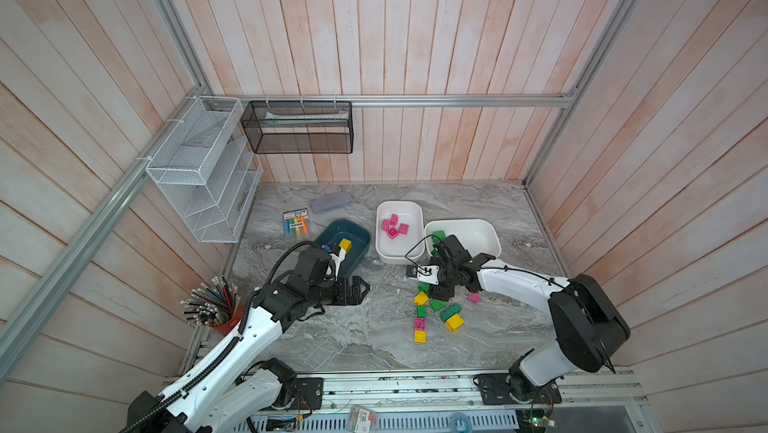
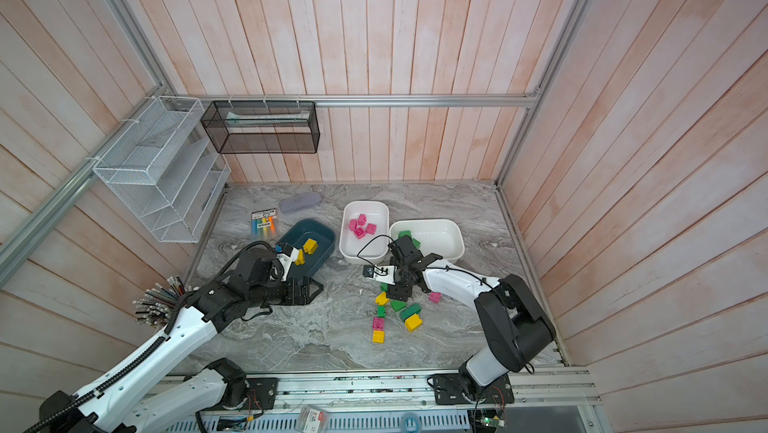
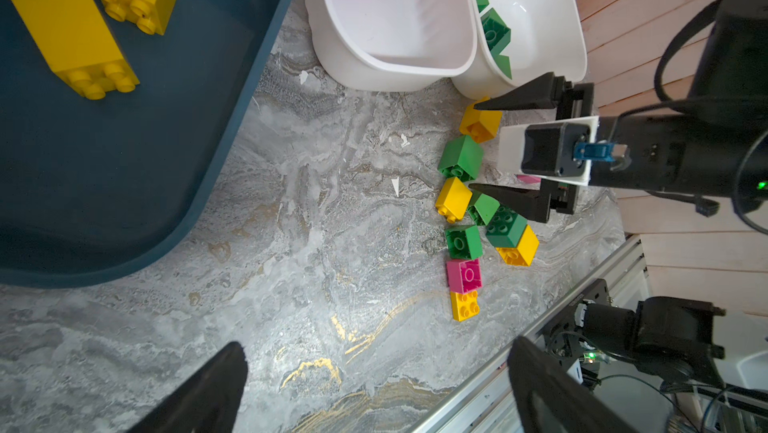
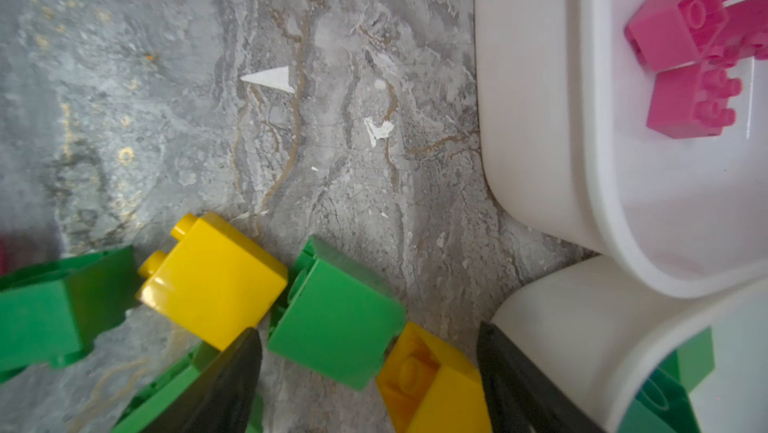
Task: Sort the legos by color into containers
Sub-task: 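Lower the right gripper onto a green brick in the pile and grasp it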
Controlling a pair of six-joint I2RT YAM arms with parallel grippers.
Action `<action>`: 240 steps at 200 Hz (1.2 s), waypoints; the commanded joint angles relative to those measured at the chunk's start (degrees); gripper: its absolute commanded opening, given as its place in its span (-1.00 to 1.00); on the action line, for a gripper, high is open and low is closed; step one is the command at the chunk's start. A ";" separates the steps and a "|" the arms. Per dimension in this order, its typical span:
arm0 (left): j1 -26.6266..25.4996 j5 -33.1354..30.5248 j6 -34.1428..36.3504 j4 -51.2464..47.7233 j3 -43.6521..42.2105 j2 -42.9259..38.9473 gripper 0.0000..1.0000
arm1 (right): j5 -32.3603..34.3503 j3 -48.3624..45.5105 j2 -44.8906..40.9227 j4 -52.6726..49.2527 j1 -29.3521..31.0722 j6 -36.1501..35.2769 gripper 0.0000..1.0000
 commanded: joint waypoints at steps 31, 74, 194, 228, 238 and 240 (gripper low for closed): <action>0.45 0.32 0.22 0.21 -2.35 -2.15 0.99 | 0.50 3.30 3.33 0.69 1.06 -1.90 0.40; 0.44 0.40 -0.03 0.47 -2.67 -2.36 0.99 | -0.37 4.18 5.42 0.34 1.37 -0.88 0.34; 0.46 1.05 0.16 1.10 -3.32 -2.60 0.99 | -0.83 0.82 1.55 -5.10 1.32 1.76 0.17; 0.46 1.55 -0.10 2.48 -3.86 -2.40 0.99 | -1.54 -0.01 1.07 -5.12 1.32 2.05 0.01; 0.46 1.64 0.01 2.42 -3.87 -2.16 1.00 | -1.58 -0.01 1.44 -5.12 1.29 2.10 -0.02; 0.49 1.63 0.02 2.35 -3.82 -2.11 0.99 | -1.64 0.01 1.55 -5.16 1.39 2.11 -0.02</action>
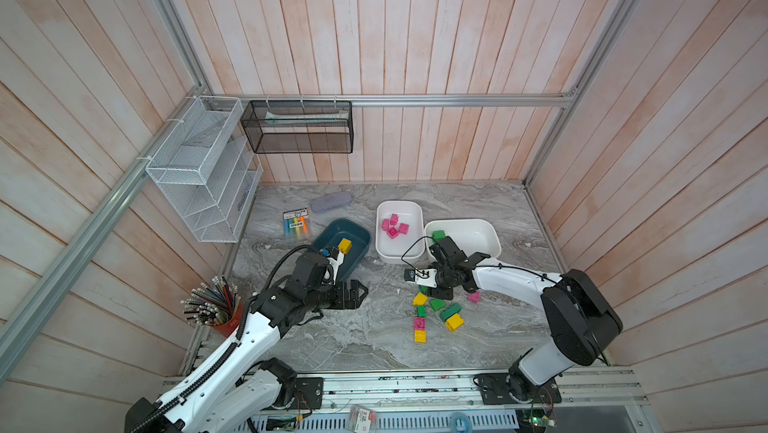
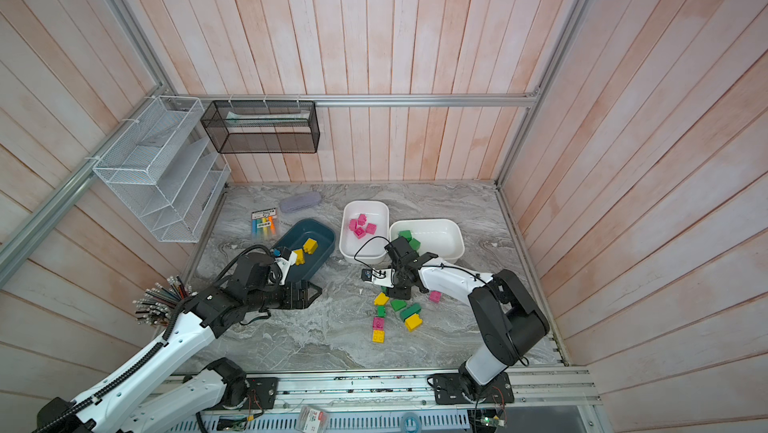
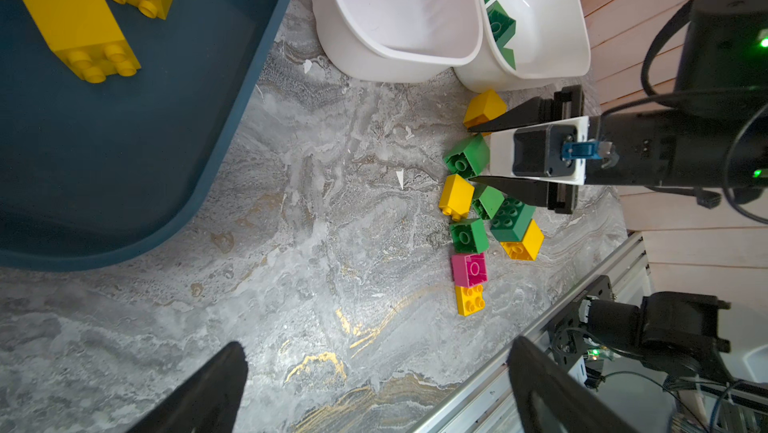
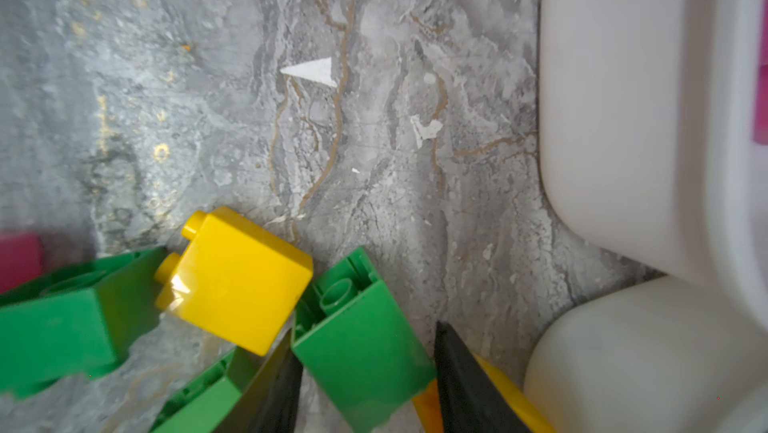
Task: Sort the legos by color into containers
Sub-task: 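Lower the right gripper onto a green brick in the pile and grasp it, then lift the green brick into the larger white tub and open the right gripper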
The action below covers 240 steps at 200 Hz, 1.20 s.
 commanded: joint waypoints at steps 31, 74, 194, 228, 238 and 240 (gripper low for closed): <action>0.29 1.24 0.14 1.10 -1.04 -0.71 1.00 | -0.76 -0.45 0.65 -1.32 0.36 1.00 -0.08; 0.29 1.20 0.16 1.31 -1.25 -0.59 1.00 | -2.51 1.22 3.15 -0.82 0.34 1.31 -0.15; 0.32 4.15 -1.03 3.24 0.77 0.16 1.00 | -5.53 4.53 -5.14 -6.48 -0.89 7.67 -0.54; 0.31 6.75 -3.42 7.22 1.91 0.12 0.99 | -6.99 2.13 -15.86 -4.25 -6.66 15.89 -0.54; 0.34 7.46 -3.97 8.90 2.18 0.37 0.99 | -8.24 2.76 -16.70 -4.24 -10.10 18.23 -0.53; 0.30 7.66 -3.96 9.16 2.18 0.55 1.00 | -8.55 3.00 -16.71 -4.26 -10.89 18.71 -0.53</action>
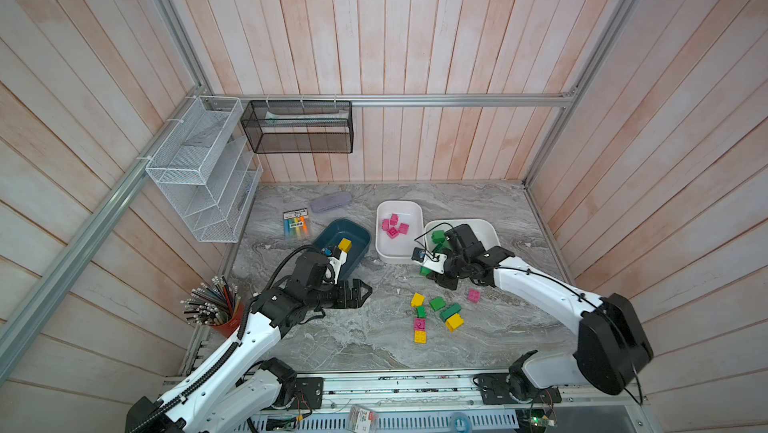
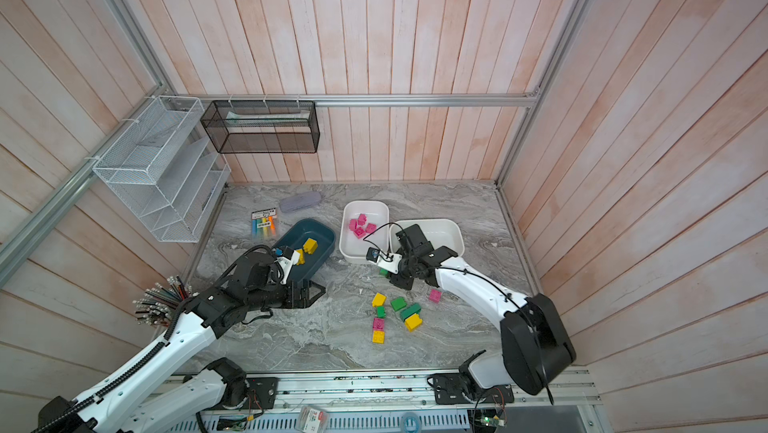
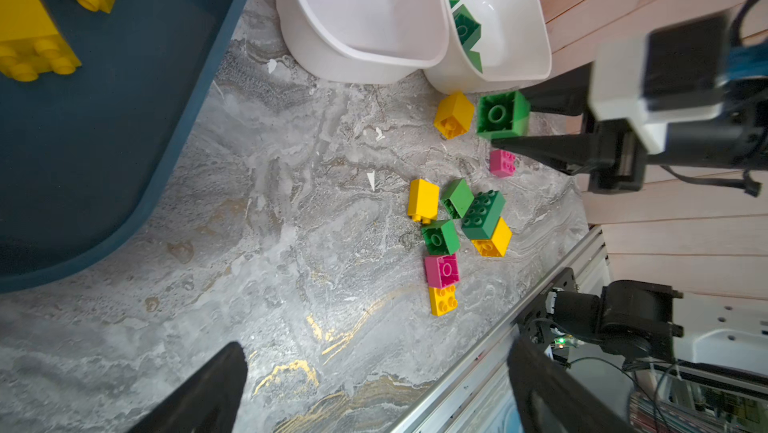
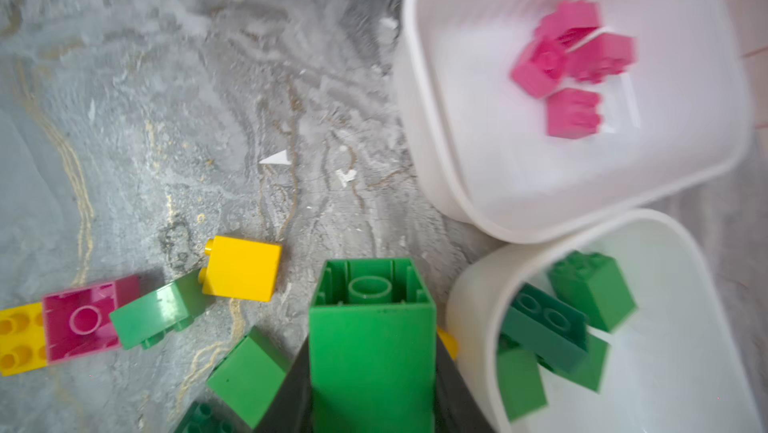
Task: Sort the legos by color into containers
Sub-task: 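Lift the green brick into the larger white tub and open the right gripper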
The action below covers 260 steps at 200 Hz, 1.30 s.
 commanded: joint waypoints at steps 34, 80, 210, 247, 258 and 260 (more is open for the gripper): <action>0.29 4.25 -1.33 7.15 4.66 3.75 1.00 | -4.83 5.43 2.92 0.07 -18.18 14.62 -0.55; 0.39 4.49 -1.09 9.66 7.28 6.56 1.00 | -4.09 11.67 15.32 5.42 -23.80 19.82 -0.55; 4.25 6.26 -0.04 10.20 7.48 7.00 0.99 | -6.88 11.09 11.33 0.72 -19.53 37.05 0.42; 6.58 7.51 1.23 8.91 6.70 5.87 0.99 | 2.52 4.63 0.93 -3.16 -7.70 56.71 0.44; 7.29 8.06 1.31 9.03 6.40 5.72 0.99 | 3.66 3.23 -1.30 -4.21 -3.95 60.43 0.44; 7.36 8.17 1.29 9.07 6.34 5.72 0.99 | 3.74 3.03 -1.58 -4.45 -3.33 61.08 0.44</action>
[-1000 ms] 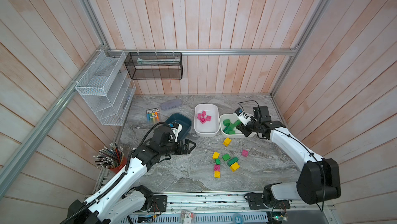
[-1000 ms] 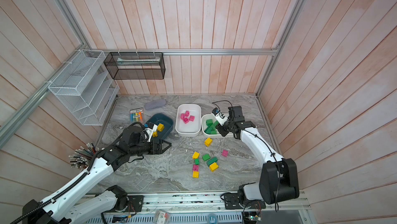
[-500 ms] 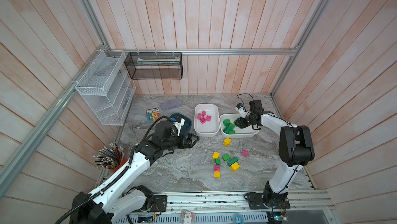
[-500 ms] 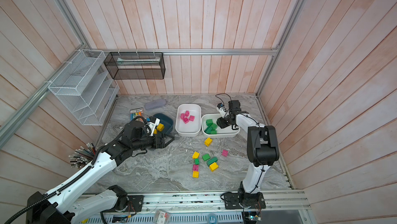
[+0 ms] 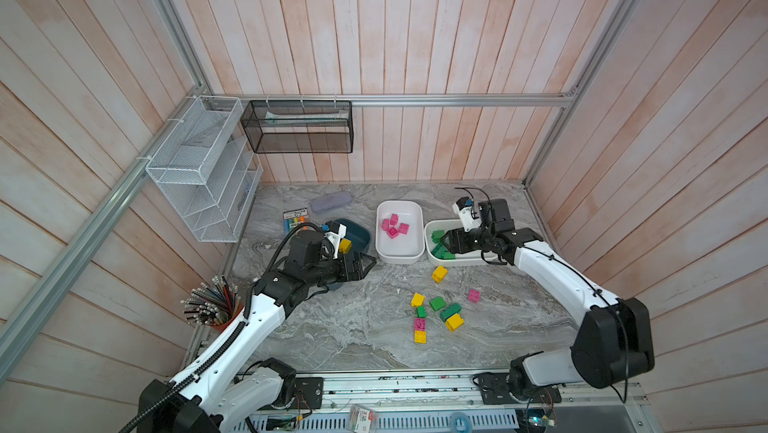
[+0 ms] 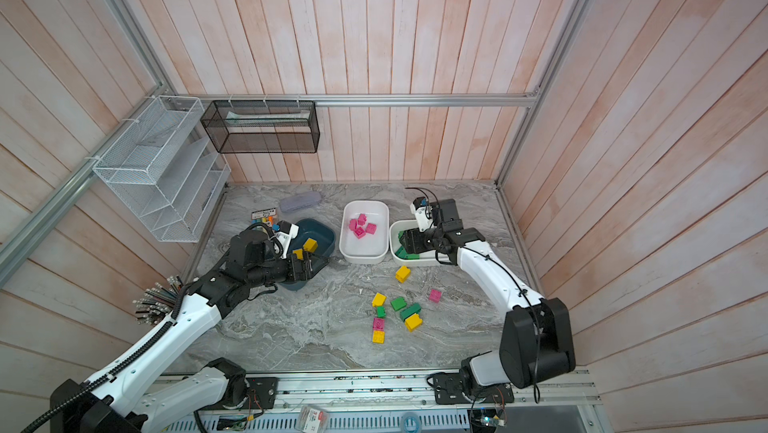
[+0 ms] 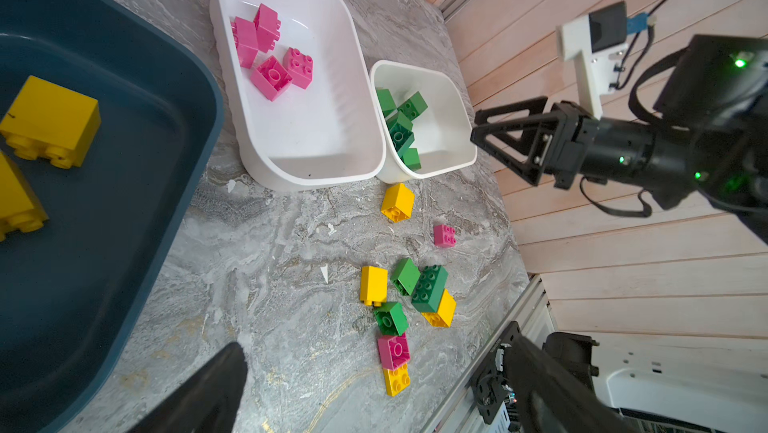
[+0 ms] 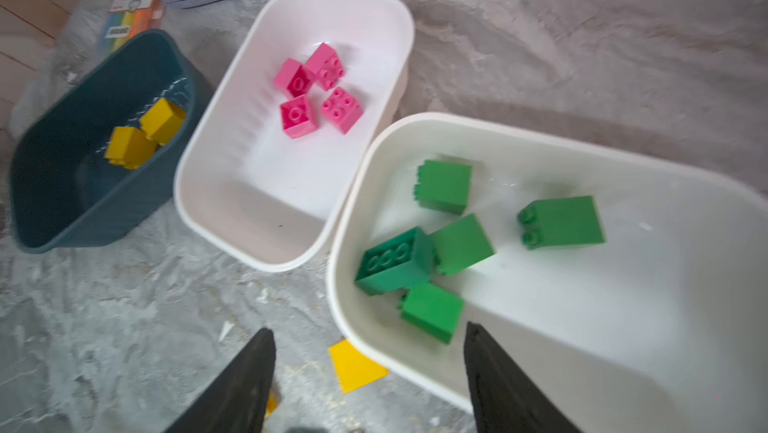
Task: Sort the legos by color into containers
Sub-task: 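Lift the green brick into the larger white tub and open the right gripper, then return the right gripper to the pile and grasp a yellow brick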
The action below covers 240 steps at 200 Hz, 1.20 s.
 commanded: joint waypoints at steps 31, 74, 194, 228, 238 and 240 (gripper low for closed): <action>2.28 2.92 2.31 -0.78 -0.60 -1.39 1.00 | 9.49 -5.31 -5.22 -11.10 13.51 23.52 0.48; 2.92 3.78 3.33 -1.28 -1.85 -2.19 1.00 | 12.76 -6.82 -0.57 -13.45 20.08 35.83 0.51; 4.13 5.90 5.41 -5.74 -5.16 -7.43 0.99 | 18.30 -1.77 15.04 -9.78 29.89 55.11 0.25; 4.14 5.91 4.39 -4.75 -7.25 -9.52 1.00 | 18.44 -0.96 17.48 -9.46 30.03 55.78 0.18; 4.08 5.95 4.30 -4.72 -7.51 -9.67 1.00 | 18.68 -0.58 18.29 -9.89 30.03 56.57 0.15; 4.10 5.94 4.26 -4.65 -7.59 -9.69 1.00 | 18.63 -0.54 18.39 -9.85 30.03 56.66 0.14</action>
